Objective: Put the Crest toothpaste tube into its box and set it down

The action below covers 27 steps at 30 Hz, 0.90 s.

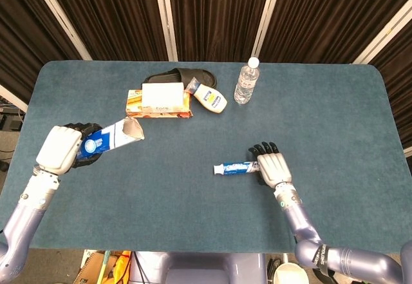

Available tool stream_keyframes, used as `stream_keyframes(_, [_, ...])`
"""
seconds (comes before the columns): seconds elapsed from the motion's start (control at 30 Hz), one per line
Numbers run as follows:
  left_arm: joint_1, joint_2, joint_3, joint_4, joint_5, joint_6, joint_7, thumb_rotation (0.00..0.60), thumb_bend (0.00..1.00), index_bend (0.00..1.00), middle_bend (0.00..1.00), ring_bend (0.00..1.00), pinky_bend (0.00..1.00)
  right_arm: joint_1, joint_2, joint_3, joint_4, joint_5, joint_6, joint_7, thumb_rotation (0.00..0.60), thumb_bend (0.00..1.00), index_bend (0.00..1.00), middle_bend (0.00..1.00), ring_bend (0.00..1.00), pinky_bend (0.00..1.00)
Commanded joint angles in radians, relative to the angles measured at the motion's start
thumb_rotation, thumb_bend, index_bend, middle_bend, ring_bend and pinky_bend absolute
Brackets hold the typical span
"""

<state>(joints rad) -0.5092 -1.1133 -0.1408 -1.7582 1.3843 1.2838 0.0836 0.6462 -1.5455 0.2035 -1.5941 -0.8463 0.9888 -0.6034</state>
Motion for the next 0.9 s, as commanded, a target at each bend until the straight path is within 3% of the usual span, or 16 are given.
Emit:
stream_keyframes(0.03, [0.001,-0.001,-0.001,-0.001,0.002,0.0,0.002,0.6,0.39,0.44,0.55,0.52,0.56,0.006,-0.009,0.005,-0.008,-0.001,0.014,-0.002,0.6,0.47,0.09,0.14,0.02,0.05])
stream_keyframes(0.77, [0.01,-0.002,-0.013,0.001,0.007,-0.004,-0.005,0.6,0.39,0.43,0.55,0.52,0.56,0.039,-0.045,-0.024,0.07,0.079,0.011,-0.028,0.6,0.46,0.04,0.11,0.0,0.05])
stream_keyframes(0.83, [0.01,-0.003,-0.015,0.002,0.007,-0.003,-0.008,0.6,0.39,0.44,0.55,0.52,0.56,0.039,-0.049,-0.024,0.076,0.077,0.014,-0.022,0.6,0.46,0.09,0.11,0.02,0.08])
stream_keyframes(0.9, [0.011,-0.004,-0.016,0.003,0.008,-0.003,-0.01,0.6,0.39,0.44,0.55,0.52,0.56,0.039,-0.052,-0.026,0.082,0.073,0.018,-0.019,0.6,0.46,0.27,0.22,0.14,0.2])
